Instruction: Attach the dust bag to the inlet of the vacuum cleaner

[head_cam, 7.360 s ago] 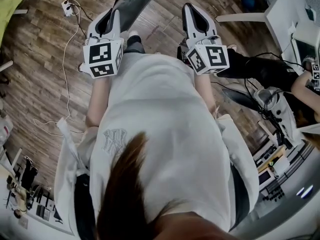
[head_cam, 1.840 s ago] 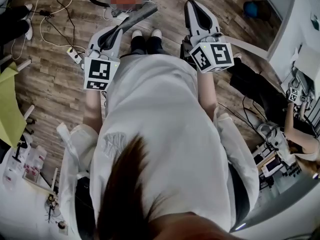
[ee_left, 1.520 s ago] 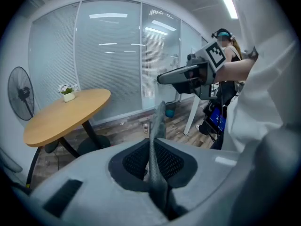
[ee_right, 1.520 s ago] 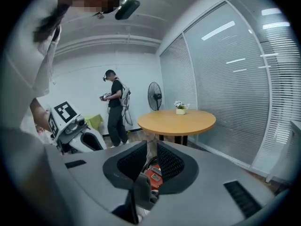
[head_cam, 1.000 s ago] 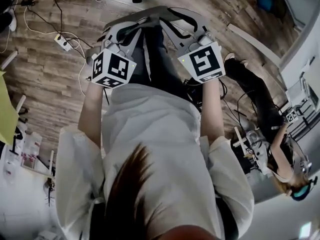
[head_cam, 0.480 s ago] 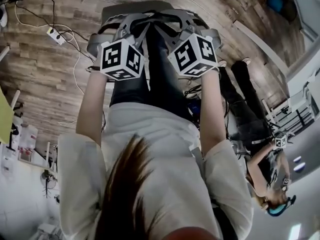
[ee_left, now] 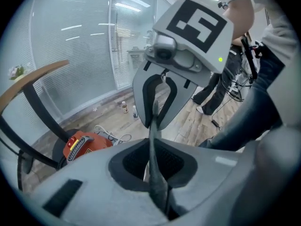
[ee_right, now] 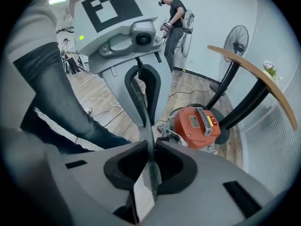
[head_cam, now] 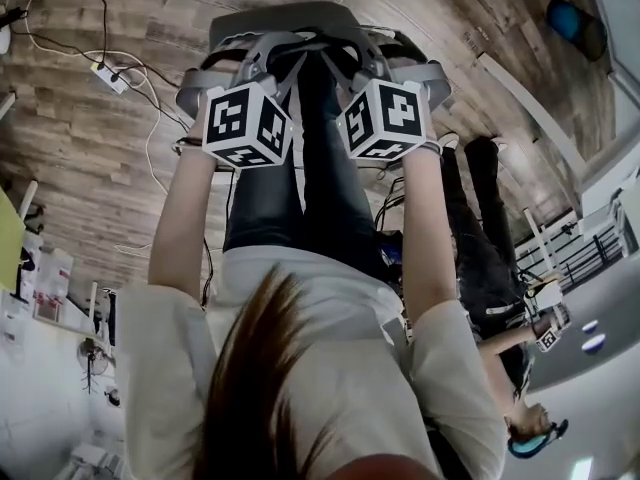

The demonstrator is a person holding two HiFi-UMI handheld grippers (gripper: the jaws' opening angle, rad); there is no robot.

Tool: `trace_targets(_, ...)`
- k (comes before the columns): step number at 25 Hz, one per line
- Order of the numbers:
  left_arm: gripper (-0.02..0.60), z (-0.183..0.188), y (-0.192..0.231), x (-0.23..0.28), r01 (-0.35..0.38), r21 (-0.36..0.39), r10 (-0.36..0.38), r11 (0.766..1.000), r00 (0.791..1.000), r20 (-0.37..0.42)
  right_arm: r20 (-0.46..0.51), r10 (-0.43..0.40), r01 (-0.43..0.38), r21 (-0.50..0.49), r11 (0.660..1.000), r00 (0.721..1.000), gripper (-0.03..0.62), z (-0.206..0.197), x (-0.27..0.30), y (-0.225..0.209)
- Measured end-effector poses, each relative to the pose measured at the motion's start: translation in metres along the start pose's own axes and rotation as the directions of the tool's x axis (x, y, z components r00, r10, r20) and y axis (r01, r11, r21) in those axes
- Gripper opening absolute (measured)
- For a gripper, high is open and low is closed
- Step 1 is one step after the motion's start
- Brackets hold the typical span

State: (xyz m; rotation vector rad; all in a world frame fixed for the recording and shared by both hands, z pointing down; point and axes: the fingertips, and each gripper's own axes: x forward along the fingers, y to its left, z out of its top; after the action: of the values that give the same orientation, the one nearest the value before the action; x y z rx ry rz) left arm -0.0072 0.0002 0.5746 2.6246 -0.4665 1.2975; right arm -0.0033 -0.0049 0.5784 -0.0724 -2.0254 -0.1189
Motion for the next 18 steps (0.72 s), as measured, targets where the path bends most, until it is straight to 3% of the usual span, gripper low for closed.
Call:
trace_targets(7, 0.034, -0.017, -0.014, 0.021, 0.049, 0.037, -0.048, 0.998, 0.999, -0.024, -0.022, 0.081, -0.081, 0.003, 0.997, 0.996, 0.101, -0.006, 0.035, 0.021)
trace_targets(9, 0.034, -0.019, -0.016, 0.029, 0.053, 0.048, -0.052, 0.997, 0.998, -0.028, -0.034, 0.080, -0.081, -0.014, 0.997, 0.996, 0.057, -0.007, 0.044, 0.023)
trace_targets(14, 0.043, -0.033, -0.007, 0.049, 0.014, 0.024, -0.014, 1.000, 0.999, -0.029, -0.043, 0.040, -0.039, 0.026, 0.999, 0.998, 0.041, -0.018, 0.066, 0.015)
trace_targets(18, 0.058, -0.045, 0.003, 0.062, -0.035, -0.009, 0.034, 0.999, 0.998, -0.052, -0.058, 0.031, -0.031, 0.001, 1.000, 0.998, 0.034, -0.022, 0.081, 0.011)
